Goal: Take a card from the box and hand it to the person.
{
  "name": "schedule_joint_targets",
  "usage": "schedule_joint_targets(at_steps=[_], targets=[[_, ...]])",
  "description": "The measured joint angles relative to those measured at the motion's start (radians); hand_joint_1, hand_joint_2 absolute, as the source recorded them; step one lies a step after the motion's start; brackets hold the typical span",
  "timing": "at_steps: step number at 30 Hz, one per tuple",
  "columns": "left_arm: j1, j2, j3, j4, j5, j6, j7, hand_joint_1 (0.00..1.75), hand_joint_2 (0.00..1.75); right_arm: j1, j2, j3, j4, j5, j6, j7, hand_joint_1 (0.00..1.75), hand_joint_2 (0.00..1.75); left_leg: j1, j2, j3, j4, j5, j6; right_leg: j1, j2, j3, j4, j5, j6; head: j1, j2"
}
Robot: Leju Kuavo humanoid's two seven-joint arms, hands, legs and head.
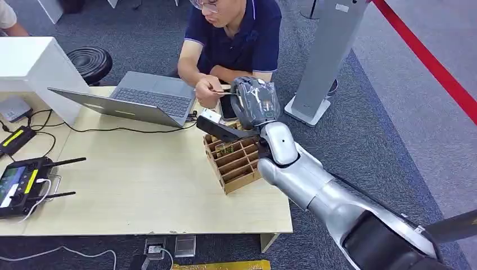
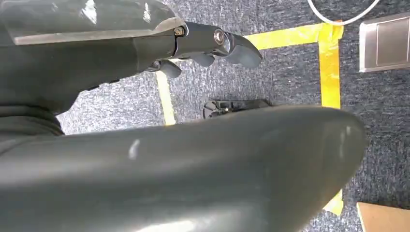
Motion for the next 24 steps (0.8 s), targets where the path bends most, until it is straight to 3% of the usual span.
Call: schedule_joint_targets(at_steps=[5, 6, 9, 10, 15, 18, 24], targets=[[0.0, 0.0, 0.0, 0.0, 0.0, -0.002, 0.0, 0.0, 0.0, -0.001, 0.004, 0.0, 0.008, 0.008, 0.0, 0.004, 1.4, 1.75, 0.0, 0.0, 0.0, 0.0, 0.0, 0.0, 0.0, 0.0, 0.0, 0.0, 0.0, 0.0, 0.0, 0.0], [0.0, 0.0, 0.0, 0.0, 0.0, -0.002, 0.0, 0.0, 1.75, -0.001, 0.005, 0.0, 0.01, 0.008, 0.0, 0.004, 0.0, 1.75, 0.0, 0.0, 0.0, 0.0, 0.0, 0.0, 0.0, 0.0, 0.0, 0.0, 0.0, 0.0, 0.0, 0.0], [0.0, 0.0, 0.0, 0.0, -0.001, -0.008, -0.002, 0.0, 1.75, -0.002, 0.008, 0.0, 0.014, 0.008, 0.0, 0.004, 0.0, 1.75, 0.0, 0.0, 0.0, 0.0, 0.0, 0.0, 0.0, 0.0, 0.0, 0.0, 0.0, 0.0, 0.001, 0.0], [0.0, 0.0, -0.001, 0.0, -0.003, -0.011, -0.002, 0.0, 0.0, -0.002, 0.008, 0.0, 0.015, 0.008, 0.0, 0.004, 0.0, 1.75, 0.0, 0.0, -0.001, 0.0, 0.0, 0.0, 0.0, 0.0, 0.0, 0.0, 0.0, 0.0, 0.001, 0.0], [0.001, 0.0, -0.001, 0.0, 0.003, -0.017, -0.012, 0.0, 0.0, -0.002, 0.01, 0.0, 0.022, -0.024, -0.002, -0.011, 0.0, 1.75, 0.0, 0.0, 0.0, 0.0, 0.0, 0.0, 0.0, 0.0, 0.0, 0.0, 0.0, 0.0, 0.001, 0.0], [0.004, 0.0, -0.001, 0.0, 0.012, -0.009, -0.019, 0.0, 0.0, 0.002, 0.01, -0.01, 0.02, -0.11, 0.0, -0.057, 0.0, 1.75, 0.0, 0.0, 0.0, 0.0, 0.0, 0.0, 0.0, 0.0, 0.0, 0.0, 0.0, 0.0, 0.0, 0.0], [0.02, 0.0, 0.0, 0.0, 0.032, 0.002, -0.031, 0.0, 0.0, 0.057, 0.005, -0.053, -0.031, -0.41, 0.045, -0.206, 0.0, 1.75, 0.0, 0.0, 0.0, 0.0, 0.0, 0.0, 0.0, 0.0, 0.0, 0.0, 0.0, 0.0, 0.0, 0.0]])
